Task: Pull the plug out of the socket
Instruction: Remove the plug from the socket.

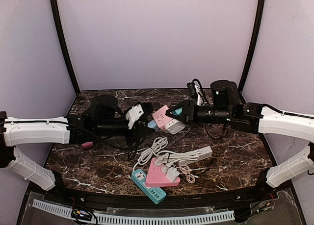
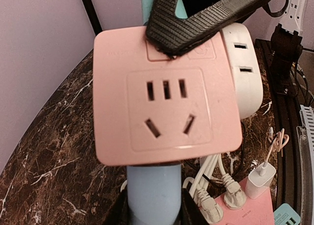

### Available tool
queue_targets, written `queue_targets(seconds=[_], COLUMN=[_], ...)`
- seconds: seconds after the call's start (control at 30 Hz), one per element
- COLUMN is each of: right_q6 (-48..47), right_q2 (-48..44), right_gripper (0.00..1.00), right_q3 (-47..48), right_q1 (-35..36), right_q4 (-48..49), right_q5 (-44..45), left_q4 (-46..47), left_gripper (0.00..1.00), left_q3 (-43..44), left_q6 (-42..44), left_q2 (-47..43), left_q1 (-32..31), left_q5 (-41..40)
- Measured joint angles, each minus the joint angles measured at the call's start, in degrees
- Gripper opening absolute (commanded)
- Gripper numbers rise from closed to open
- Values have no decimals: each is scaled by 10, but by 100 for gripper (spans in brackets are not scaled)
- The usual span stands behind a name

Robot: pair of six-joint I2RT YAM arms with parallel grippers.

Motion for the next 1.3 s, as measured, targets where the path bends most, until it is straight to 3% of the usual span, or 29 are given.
queue_targets(seconds=[0.67, 1.0, 1.3], right_q6=[19, -15, -35], right_q2=[-18, -22, -21], right_gripper=[0, 0, 0], right_q3=[-23, -23, -23], right_q1=[-5, -35, -35], right_q4=[25, -36, -64], right_q5=[-5, 120, 144], left_q4=[2, -51, -53], left_gripper=[1, 1, 1], left_q3=[5, 4, 4], left_q6=[0, 0, -4], left_q2=[0, -1, -2], left_q1=[-2, 5, 8], left_q5=[5, -14, -22])
